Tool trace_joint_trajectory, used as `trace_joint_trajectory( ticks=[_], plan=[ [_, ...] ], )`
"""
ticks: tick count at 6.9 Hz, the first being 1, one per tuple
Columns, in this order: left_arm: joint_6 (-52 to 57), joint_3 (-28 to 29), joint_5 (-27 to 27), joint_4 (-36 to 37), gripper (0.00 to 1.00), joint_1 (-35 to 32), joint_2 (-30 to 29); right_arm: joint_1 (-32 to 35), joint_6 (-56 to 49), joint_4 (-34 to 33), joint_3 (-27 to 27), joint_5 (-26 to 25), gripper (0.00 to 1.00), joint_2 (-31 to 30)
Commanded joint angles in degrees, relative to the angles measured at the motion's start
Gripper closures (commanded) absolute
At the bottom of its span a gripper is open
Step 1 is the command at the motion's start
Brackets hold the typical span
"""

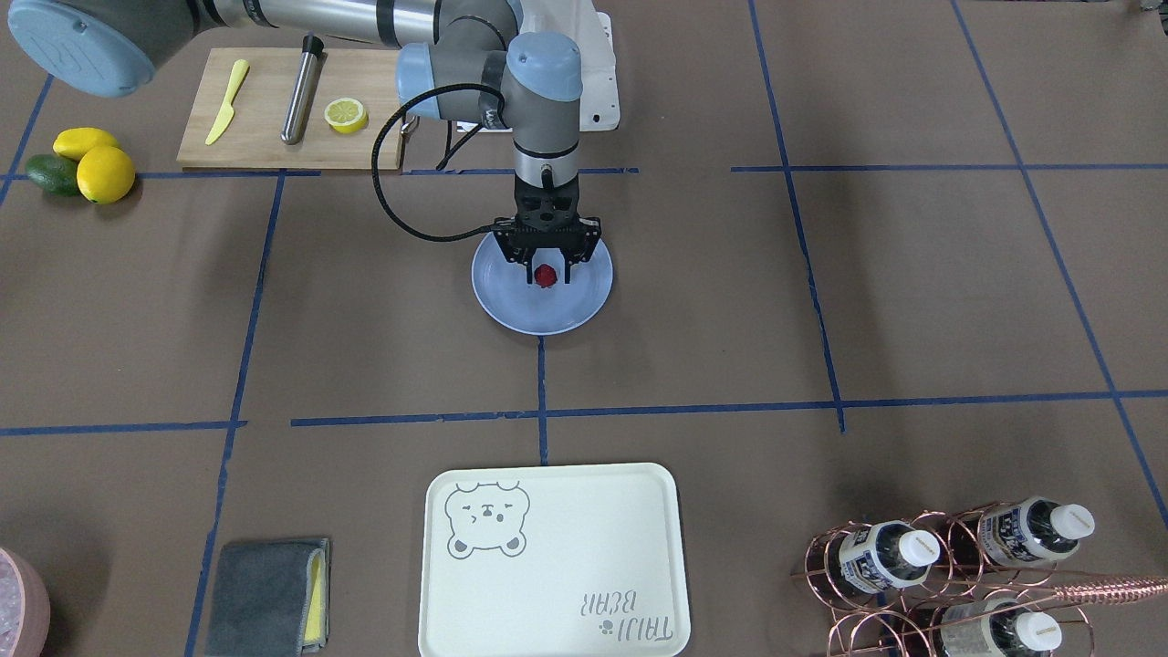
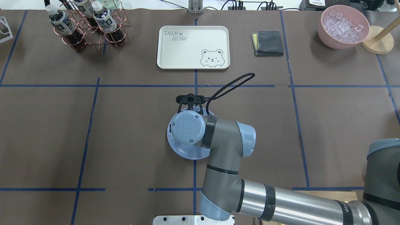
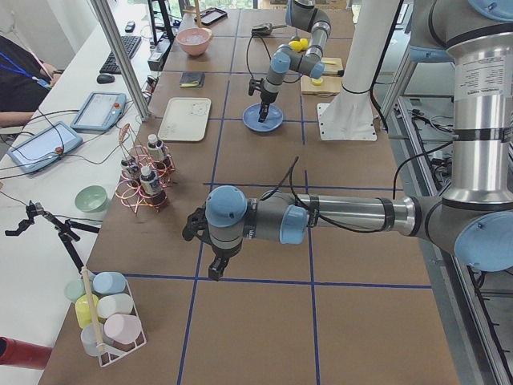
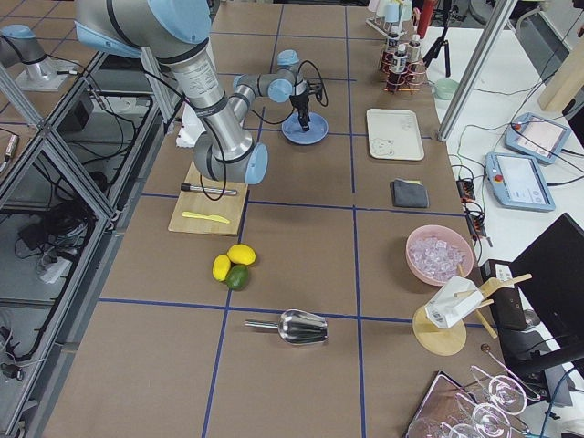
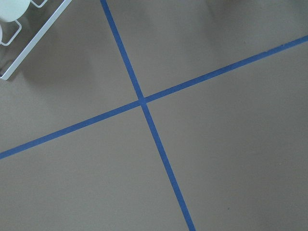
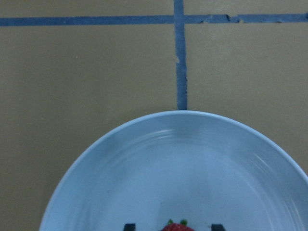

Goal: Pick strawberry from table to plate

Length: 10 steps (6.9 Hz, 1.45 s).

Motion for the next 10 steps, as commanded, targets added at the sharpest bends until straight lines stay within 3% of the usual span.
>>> trace_joint_trajectory(
  ticks=[1,2,4,6,8,10],
  plan=[
    [0.0,0.09,0.0,0.0,0.0,0.0,0.0,1.41,-0.76,-0.5,3.37,0.53,0.0,-1.69],
    [0.0,0.09,0.0,0.0,0.0,0.0,0.0,4.29,-3.55,-2.77,7.39,2.53,0.0,-3.53],
    [0.26,0.61,0.26,0.09,0.0,0.0,0.0,15.85,-14.43,-5.17,12.68,13.3,0.0,-8.87],
    [0.35,2.19,0.18,0.53,0.0,0.0,0.79,32.45,-35.81,-4.73,14.72,26.32,0.0,-17.9],
    [0.0,3.43,0.79,0.53,0.0,0.0,0.44,46.97,-54.13,-4.99,14.29,32.93,0.0,-26.88],
    [-4.81,3.25,0.88,0.62,0.0,0.0,0.7,57.17,-74.07,-5.17,14.11,38.21,0.0,-35.67]
  ],
)
